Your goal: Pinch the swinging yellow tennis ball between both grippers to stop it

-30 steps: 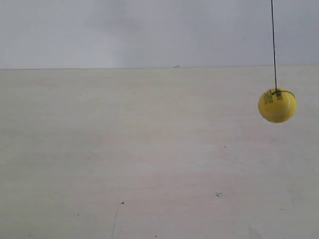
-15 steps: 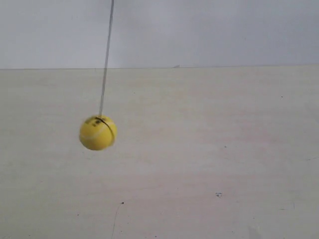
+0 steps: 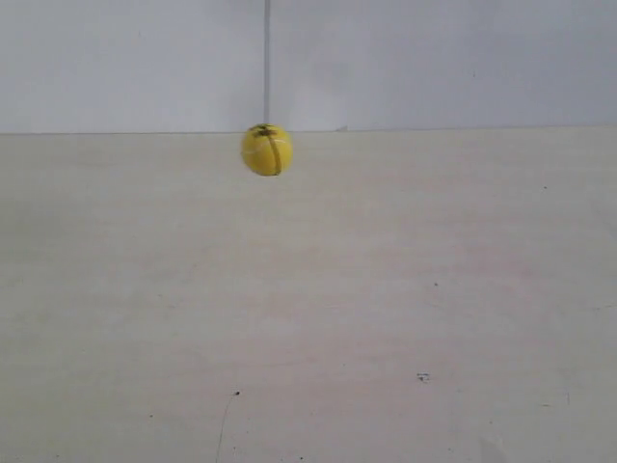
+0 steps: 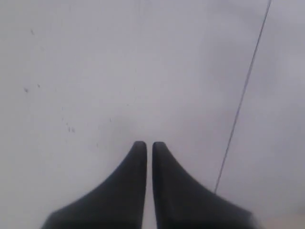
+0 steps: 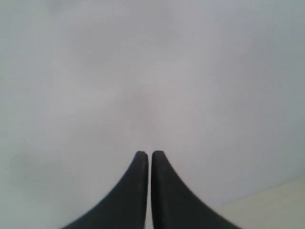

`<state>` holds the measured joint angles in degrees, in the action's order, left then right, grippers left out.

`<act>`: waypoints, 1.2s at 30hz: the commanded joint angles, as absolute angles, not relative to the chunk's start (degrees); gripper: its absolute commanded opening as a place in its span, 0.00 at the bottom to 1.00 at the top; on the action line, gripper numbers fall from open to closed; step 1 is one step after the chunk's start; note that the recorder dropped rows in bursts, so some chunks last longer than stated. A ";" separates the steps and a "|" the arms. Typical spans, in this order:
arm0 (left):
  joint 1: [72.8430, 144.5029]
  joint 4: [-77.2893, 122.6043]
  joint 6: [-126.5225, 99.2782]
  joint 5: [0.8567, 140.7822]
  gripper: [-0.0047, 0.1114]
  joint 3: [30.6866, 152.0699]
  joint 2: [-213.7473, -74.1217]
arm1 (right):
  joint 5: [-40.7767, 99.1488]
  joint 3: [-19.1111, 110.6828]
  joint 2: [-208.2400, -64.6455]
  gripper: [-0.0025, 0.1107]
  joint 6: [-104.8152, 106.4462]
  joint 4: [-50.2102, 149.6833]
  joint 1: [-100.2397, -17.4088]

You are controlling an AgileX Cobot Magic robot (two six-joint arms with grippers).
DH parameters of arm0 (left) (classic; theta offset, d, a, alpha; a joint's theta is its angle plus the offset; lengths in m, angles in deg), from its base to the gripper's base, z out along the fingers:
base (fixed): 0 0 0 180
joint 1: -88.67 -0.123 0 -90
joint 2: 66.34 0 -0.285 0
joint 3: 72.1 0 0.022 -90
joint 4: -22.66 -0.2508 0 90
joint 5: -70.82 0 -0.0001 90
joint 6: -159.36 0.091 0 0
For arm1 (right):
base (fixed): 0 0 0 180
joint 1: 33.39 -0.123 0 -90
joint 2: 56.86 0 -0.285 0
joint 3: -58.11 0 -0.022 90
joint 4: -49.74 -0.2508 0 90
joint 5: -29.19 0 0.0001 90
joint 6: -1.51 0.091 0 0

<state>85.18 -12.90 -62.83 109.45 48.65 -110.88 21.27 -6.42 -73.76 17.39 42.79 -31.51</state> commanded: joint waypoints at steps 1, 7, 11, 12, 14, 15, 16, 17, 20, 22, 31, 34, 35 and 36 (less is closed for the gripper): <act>85.35 -23.35 -65.07 117.09 0.08 51.72 -126.41 | 18.21 -5.85 -85.93 0.02 17.31 48.96 -36.12; 85.35 -31.79 -64.47 130.13 0.08 54.08 -145.71 | 6.82 -5.85 -106.14 0.02 16.78 58.37 -41.47; 85.35 -33.53 -61.93 135.15 0.08 56.38 -155.38 | -1.13 -5.85 -119.77 0.02 13.35 58.63 -42.66; 85.35 -34.00 -61.49 136.43 0.08 57.07 -157.47 | -3.12 -5.85 -122.85 0.02 12.91 58.63 -42.66; 85.35 -34.88 -61.51 138.20 0.08 58.53 -160.85 | -6.81 -5.85 -127.90 0.02 12.67 58.63 -42.66; 85.35 -37.05 -61.80 138.99 0.08 60.57 -163.92 | -10.75 -5.85 -132.79 0.02 12.28 58.63 -42.66; 85.35 -38.11 -62.19 139.39 0.08 61.48 -165.18 | -12.39 -5.85 -134.90 0.02 12.01 58.48 -42.66; 85.46 -39.07 -62.43 140.01 0.08 62.22 -166.33 | -13.70 -5.85 -136.77 0.02 12.01 58.39 -42.66; 87.23 -39.71 -62.97 140.05 0.08 63.77 -168.58 | -17.31 -5.64 -140.47 0.02 12.01 58.52 -42.66; 89.49 -40.37 -62.97 139.11 0.08 64.91 -169.75 | -15.75 -4.25 -142.18 0.02 12.01 59.48 -42.66; 97.85 -41.90 -62.21 130.62 0.08 68.08 -171.44 | -14.97 -0.22 -147.31 0.02 16.45 68.65 -42.66; 97.87 -42.45 -62.21 130.49 0.08 68.08 -171.44 | -15.33 -0.22 -147.31 0.02 16.45 69.57 -42.66; 97.87 -42.58 -62.21 130.49 0.08 68.08 -171.44 | -15.59 -0.22 -147.31 0.02 16.45 70.24 -42.66; 98.00 -42.58 -62.21 130.49 0.08 68.08 -171.44 | -15.76 -0.22 -147.31 0.02 16.75 70.74 -42.66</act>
